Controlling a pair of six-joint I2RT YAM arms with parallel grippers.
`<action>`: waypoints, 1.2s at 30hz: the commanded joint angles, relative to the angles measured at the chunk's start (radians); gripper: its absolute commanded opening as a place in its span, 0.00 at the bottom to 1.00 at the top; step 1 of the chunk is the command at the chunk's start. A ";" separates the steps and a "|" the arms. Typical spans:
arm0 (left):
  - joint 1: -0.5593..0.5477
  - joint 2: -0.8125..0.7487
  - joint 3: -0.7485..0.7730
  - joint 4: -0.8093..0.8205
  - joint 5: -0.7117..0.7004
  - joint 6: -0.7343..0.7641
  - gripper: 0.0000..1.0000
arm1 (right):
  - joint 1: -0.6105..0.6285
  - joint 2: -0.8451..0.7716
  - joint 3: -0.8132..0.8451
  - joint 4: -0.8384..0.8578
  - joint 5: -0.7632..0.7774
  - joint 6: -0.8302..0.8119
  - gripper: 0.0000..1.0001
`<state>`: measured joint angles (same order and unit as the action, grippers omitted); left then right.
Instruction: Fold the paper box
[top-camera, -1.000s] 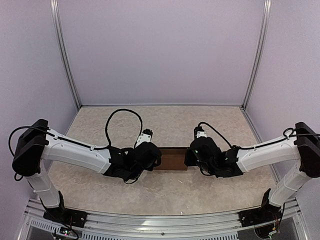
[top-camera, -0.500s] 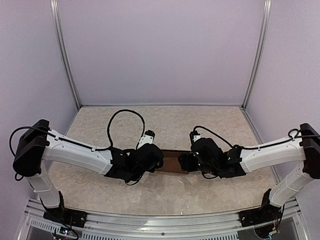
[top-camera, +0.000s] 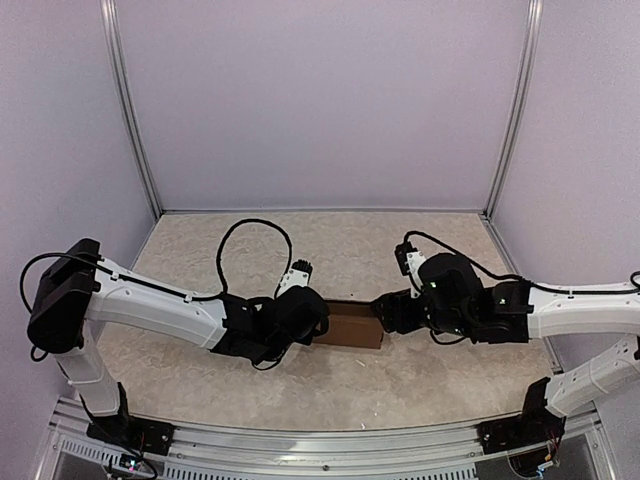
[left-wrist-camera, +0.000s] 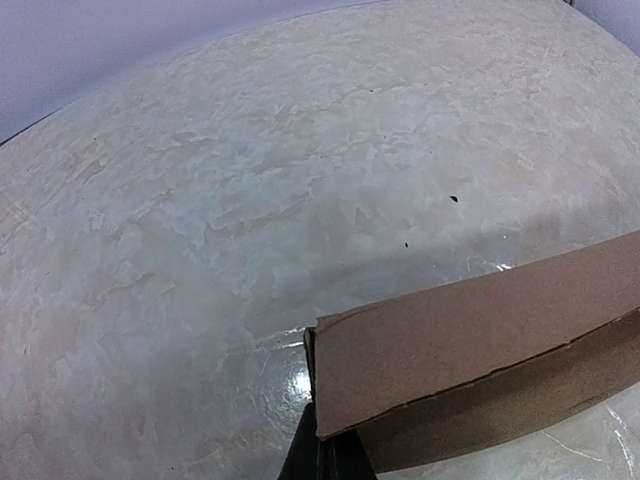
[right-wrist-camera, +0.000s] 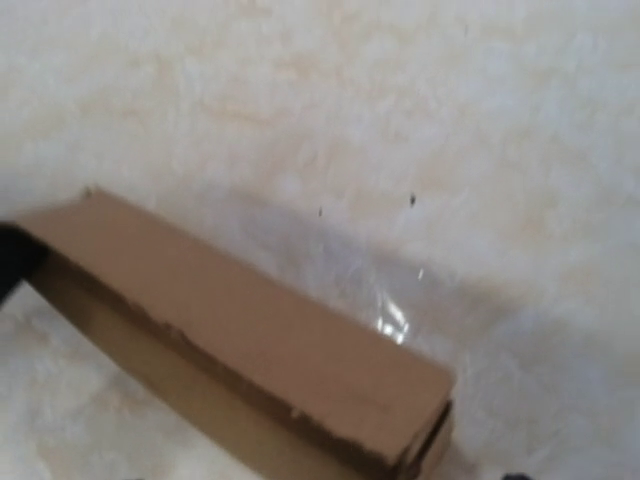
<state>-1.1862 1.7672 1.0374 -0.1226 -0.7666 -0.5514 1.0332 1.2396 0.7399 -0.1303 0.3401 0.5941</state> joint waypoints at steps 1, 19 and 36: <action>-0.012 0.040 -0.002 -0.066 0.075 0.008 0.00 | -0.027 -0.042 0.035 -0.012 -0.004 -0.073 0.70; -0.013 0.032 -0.010 -0.068 0.066 0.001 0.00 | -0.085 0.146 0.097 0.094 -0.045 -0.090 0.00; -0.013 0.031 0.011 -0.101 0.040 0.012 0.02 | -0.049 0.208 -0.028 0.136 -0.045 0.013 0.00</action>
<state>-1.1881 1.7676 1.0393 -0.1253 -0.7658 -0.5518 0.9752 1.4303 0.7227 0.0883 0.2699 0.6025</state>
